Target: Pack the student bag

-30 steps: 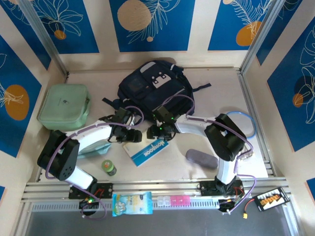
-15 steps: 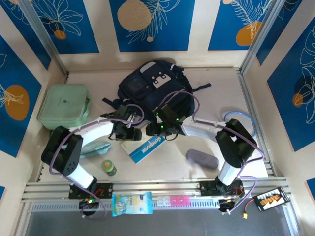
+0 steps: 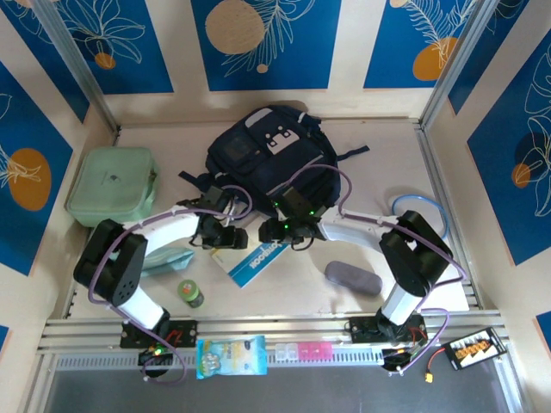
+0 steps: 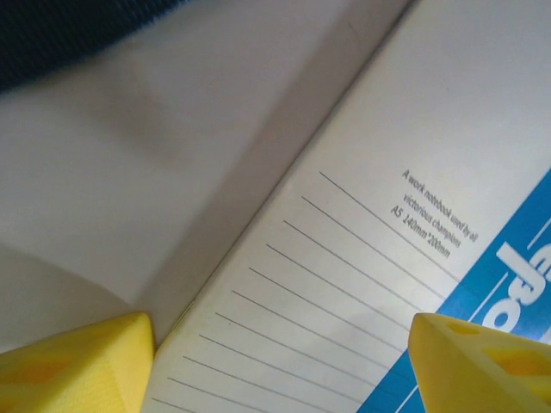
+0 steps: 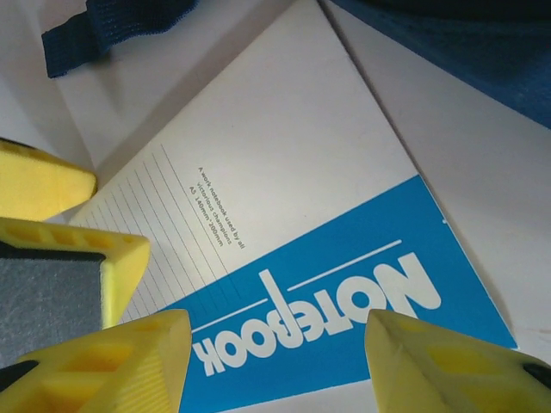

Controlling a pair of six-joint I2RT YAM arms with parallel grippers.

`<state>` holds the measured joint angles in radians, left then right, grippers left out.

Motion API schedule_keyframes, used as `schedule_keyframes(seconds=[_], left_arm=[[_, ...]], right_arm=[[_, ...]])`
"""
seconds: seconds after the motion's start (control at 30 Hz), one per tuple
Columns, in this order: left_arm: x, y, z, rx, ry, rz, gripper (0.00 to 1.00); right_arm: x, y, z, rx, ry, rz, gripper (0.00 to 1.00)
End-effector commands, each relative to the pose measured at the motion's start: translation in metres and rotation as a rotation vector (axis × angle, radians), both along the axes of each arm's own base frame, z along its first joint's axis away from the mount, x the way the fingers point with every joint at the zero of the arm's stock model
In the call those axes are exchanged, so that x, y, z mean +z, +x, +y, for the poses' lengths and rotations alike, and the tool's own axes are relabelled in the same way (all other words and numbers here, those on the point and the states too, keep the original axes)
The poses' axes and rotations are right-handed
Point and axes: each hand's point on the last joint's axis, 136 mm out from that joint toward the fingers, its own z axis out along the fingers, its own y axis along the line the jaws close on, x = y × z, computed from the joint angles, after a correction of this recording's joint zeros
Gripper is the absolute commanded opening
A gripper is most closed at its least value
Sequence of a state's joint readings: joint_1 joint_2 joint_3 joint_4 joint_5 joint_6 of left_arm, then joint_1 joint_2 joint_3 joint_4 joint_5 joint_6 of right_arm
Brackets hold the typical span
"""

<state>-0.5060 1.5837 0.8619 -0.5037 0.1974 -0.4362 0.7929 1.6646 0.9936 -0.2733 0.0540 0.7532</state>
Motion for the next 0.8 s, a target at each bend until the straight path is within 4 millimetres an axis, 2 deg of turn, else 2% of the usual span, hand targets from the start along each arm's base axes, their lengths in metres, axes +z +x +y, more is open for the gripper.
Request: schedule_keyframes(seconds=[0.0,0.17,0.27,0.5,0.6,0.77], left_arm=[[-0.001,-0.031,-0.003,-0.029,-0.054,0.1,0.74],[-0.001,-0.05,-0.007,-0.041,-0.051,0.113,0.66],[0.006,-0.057,-0.013,-0.019,-0.08,0.102,0.63],[0.013,-0.068,-0.029,-0.001,-0.173,0.078,0.57],[0.012,-0.067,-0.033,-0.008,-0.176,0.083,0.56],[0.021,-0.051,-0.026,-0.025,-0.108,0.026,0.59]], right_arm=[[0.004,-0.007,-0.011,-0.043,-0.016,0.018,0.57],[0.002,-0.01,-0.019,-0.077,-0.026,0.029,0.57],[-0.001,-0.012,-0.021,-0.089,-0.026,0.057,0.56],[-0.007,-0.02,-0.012,-0.068,0.047,0.135,0.54],[-0.01,-0.022,-0.012,-0.065,0.049,0.156,0.53],[-0.017,-0.025,-0.014,-0.067,0.019,0.196,0.52]])
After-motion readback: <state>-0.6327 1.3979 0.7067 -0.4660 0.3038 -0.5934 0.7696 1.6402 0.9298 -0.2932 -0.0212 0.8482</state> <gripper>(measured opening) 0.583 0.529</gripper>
